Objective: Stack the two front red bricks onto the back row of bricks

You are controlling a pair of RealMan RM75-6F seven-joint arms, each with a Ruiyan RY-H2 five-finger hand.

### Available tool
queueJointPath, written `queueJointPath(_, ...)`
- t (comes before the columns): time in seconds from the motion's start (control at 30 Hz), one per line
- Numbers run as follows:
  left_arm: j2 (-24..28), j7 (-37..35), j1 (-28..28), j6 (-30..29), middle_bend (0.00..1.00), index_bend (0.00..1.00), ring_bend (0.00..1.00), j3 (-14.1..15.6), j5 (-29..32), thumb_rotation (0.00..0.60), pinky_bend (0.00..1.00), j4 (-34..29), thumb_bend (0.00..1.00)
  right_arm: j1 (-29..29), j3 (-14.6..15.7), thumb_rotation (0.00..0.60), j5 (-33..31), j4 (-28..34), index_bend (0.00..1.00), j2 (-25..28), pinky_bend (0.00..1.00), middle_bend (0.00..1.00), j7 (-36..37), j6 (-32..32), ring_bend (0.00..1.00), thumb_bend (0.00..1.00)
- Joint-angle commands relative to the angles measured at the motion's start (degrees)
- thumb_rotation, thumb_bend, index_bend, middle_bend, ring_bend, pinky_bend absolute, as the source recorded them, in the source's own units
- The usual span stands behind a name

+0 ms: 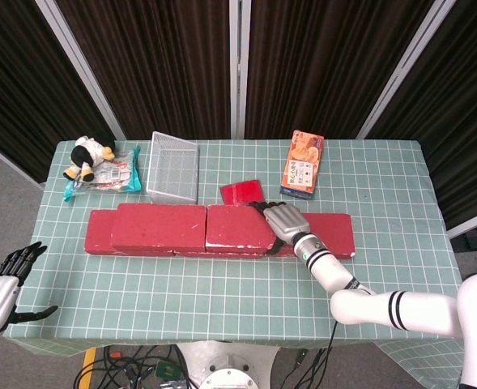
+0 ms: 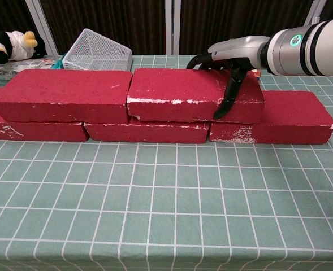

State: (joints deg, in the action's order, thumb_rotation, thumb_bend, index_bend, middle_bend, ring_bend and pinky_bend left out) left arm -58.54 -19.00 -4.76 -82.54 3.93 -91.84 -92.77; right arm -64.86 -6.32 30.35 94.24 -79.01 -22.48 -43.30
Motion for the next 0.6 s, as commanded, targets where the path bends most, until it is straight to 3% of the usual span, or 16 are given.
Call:
queueJointPath(0.03, 0.0, -0.1, 0.0, 0.0, 0.0, 0.03, 0.0, 0.0, 0.0, 0.6, 0.0, 0.1, 0.04, -0.1, 0.0, 0.6, -0.1, -0.1, 0.08, -0.1, 0.19, 0.22, 0.0, 0.1, 0.17, 0.06)
queueJointPath(0.6, 0.1, -0.2, 0.1, 0.4, 0.0, 0.03, 0.0, 0.1, 0.4, 0.6, 0.0, 0.1, 0.04, -1.2, 0.7, 0.6, -1.4, 0.0, 0.07, -0.2, 0.19, 0.21, -0.7, -0.1, 0.16, 0.06)
